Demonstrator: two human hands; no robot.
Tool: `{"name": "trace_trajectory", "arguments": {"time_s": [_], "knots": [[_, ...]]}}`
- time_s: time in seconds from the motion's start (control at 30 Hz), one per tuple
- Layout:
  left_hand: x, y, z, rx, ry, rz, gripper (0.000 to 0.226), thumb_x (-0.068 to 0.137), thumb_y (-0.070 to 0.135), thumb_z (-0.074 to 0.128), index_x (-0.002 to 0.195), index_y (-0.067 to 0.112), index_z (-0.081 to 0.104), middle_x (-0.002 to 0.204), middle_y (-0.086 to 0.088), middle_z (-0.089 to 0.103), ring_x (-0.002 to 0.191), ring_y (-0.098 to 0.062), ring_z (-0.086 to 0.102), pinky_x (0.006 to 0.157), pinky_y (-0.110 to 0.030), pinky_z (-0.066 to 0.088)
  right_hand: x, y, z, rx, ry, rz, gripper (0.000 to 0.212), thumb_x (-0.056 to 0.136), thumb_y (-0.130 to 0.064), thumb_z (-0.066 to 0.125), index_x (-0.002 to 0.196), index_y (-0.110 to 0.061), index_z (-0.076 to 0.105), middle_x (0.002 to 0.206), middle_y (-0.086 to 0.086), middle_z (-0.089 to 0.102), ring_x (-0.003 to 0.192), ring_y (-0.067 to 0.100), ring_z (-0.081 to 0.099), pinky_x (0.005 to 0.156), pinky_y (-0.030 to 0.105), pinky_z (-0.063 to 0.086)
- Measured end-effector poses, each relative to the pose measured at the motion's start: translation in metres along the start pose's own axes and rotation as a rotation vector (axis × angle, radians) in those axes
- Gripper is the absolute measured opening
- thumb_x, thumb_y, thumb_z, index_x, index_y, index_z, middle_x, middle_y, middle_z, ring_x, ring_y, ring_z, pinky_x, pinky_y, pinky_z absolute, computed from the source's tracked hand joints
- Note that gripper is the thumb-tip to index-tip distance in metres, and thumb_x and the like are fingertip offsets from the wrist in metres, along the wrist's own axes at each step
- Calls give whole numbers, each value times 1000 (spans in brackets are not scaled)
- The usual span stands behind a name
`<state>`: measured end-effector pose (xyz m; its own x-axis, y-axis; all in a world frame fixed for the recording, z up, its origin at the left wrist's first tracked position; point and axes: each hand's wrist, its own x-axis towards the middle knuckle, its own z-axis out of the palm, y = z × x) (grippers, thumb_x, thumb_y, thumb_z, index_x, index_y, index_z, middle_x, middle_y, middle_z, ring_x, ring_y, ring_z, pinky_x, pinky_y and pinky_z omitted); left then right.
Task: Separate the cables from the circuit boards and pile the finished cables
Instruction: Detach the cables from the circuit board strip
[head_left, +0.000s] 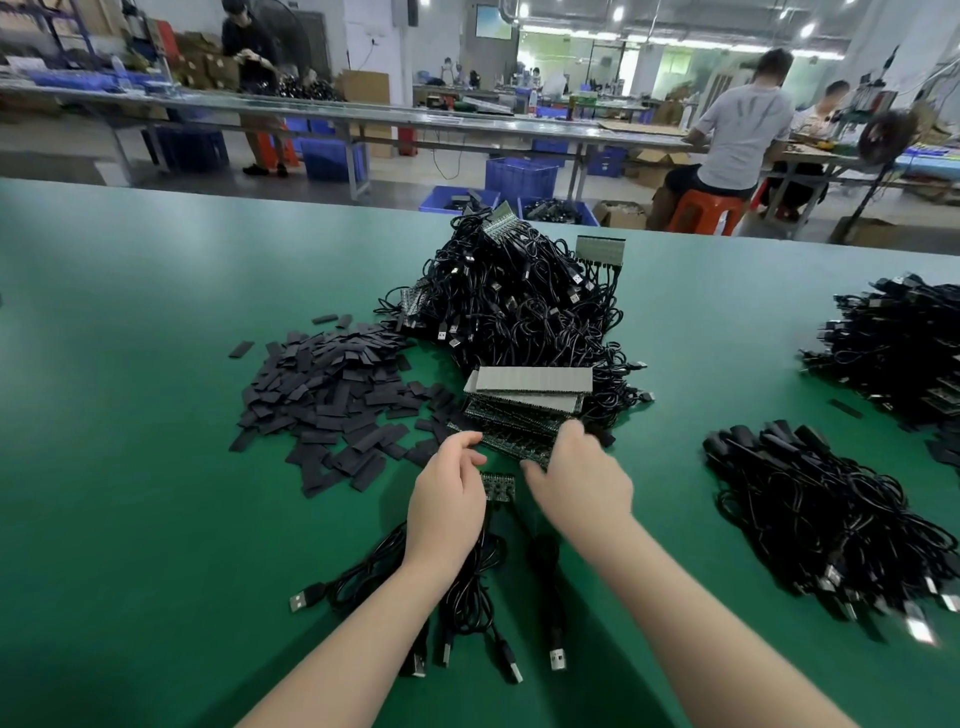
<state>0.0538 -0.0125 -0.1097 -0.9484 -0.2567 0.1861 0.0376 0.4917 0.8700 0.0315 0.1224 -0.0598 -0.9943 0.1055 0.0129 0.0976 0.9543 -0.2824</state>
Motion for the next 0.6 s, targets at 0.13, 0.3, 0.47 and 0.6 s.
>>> {"name": "trace_trajectory", "arguments": {"time_s": [0.13,0.3,0.47,0.6], "knots": [[1,-1,1,48,-24,31,32,100,16,39,122,32,54,102,21,59,90,-1,56,66,-15,40,-16,-8,21,121,-148,6,49,94,-57,55,117,-14,56,120,8,60,113,30,59,86,36,49],[0,-1,1,30,-24,47,40,95,12,45,129,33,48,109,20,56,97,9,50,71,-11,38,-19,-16,22,333,-187,77,30,89,-46,61,114,-30,67,125,3,61,119,29,55,97,38,49],[-1,-1,0,34,-8,66,39,95,13,46,129,32,48,110,20,56,98,12,48,70,-7,36,-15,-21,23,309,-206,114,52,91,-51,61,129,-17,56,133,12,48,123,34,52,97,41,47],[-1,0,-2,-37,3,45,23,100,28,45,116,40,57,93,23,66,82,7,59,60,-10,42,-9,-20,23,397,-275,190,54,85,-49,69,132,-27,55,137,8,44,129,30,46,102,40,44]]}}
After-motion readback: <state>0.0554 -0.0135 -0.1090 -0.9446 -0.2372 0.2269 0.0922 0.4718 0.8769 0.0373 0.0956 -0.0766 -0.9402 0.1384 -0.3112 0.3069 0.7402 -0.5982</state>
